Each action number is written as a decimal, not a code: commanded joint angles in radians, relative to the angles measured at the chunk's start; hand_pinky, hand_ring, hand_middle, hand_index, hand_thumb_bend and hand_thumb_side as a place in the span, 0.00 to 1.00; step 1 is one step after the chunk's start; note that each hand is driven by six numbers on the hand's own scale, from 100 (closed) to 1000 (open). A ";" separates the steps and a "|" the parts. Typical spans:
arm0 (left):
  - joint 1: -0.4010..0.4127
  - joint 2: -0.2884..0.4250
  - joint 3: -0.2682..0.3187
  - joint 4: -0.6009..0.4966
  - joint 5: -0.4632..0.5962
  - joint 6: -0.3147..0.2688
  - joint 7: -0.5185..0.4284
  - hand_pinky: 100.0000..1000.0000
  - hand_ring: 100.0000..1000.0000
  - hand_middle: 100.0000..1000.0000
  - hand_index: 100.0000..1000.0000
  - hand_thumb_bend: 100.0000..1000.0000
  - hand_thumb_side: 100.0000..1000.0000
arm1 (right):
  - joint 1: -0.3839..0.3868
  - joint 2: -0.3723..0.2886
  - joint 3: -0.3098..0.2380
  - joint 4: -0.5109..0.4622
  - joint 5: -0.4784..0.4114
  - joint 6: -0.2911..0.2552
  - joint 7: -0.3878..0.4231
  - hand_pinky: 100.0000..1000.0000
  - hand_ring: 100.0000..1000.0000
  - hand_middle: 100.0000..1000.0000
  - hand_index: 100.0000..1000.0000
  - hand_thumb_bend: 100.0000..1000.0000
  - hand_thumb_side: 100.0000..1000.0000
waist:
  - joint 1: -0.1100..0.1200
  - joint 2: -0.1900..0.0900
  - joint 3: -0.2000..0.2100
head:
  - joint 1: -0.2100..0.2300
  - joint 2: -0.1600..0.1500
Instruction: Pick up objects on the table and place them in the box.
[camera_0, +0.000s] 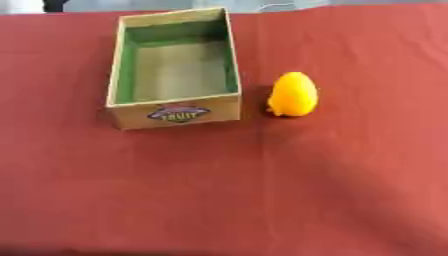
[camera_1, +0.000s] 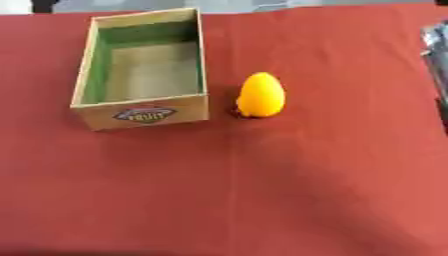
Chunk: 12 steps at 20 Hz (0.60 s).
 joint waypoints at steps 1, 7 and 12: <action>-0.009 0.027 0.008 -0.019 0.004 -0.002 -0.003 0.53 0.56 0.60 0.75 0.03 0.88 | -0.038 -0.071 0.027 -0.017 0.035 0.031 0.026 0.77 0.74 0.65 0.90 0.00 1.00 | -0.003 -0.021 0.006 | -0.005 0.003; -0.008 0.028 0.001 -0.019 0.008 0.000 -0.011 0.53 0.56 0.60 0.75 0.03 0.88 | -0.160 -0.150 0.161 0.076 0.120 0.106 0.111 0.77 0.76 0.69 0.92 0.00 1.00 | -0.006 -0.029 0.020 | -0.015 0.006; -0.004 0.033 -0.001 -0.019 0.008 0.001 -0.015 0.53 0.56 0.60 0.75 0.03 0.88 | -0.230 -0.154 0.217 0.146 0.194 0.121 0.186 0.78 0.79 0.73 0.93 0.00 1.00 | -0.016 -0.036 0.020 | -0.017 0.010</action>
